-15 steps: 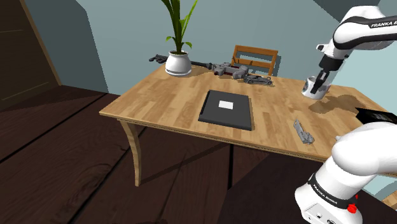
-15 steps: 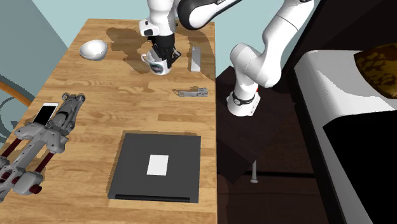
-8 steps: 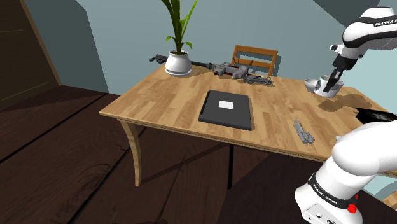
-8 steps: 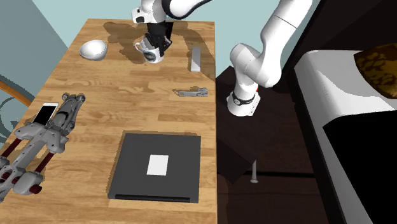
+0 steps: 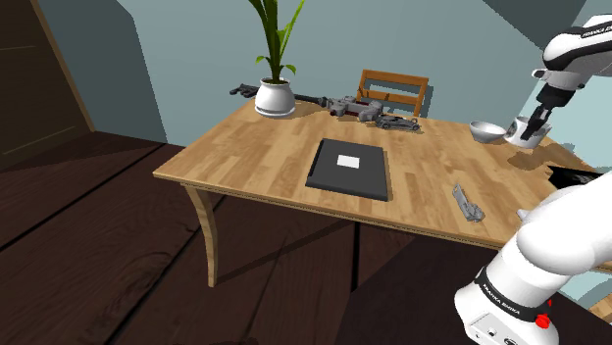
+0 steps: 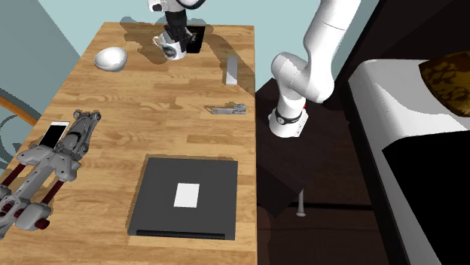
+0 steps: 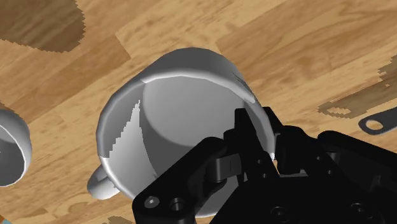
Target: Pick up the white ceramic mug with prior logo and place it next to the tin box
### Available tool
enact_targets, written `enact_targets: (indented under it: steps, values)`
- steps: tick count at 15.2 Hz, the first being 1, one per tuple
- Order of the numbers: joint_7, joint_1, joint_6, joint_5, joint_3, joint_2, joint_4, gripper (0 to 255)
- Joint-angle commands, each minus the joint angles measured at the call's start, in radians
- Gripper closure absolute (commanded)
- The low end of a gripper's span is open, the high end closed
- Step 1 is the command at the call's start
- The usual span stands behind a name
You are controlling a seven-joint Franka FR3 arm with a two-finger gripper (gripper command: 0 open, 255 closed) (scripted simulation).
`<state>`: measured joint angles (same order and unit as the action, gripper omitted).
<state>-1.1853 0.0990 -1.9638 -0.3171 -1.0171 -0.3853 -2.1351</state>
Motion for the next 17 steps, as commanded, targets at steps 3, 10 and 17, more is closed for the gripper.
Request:
enact_targets:
  steps: [3, 10, 17]
  values:
    - [-0.182, -0.123, -0.016, 0.138, -0.23, 0.171, 0.133, 255]
    - [-0.565, 0.058, -0.005, 0.606, -0.266, 0.612, 0.26, 255]
    - [-0.605, 0.097, -0.082, 0.661, -0.225, 0.657, 0.198, 255]
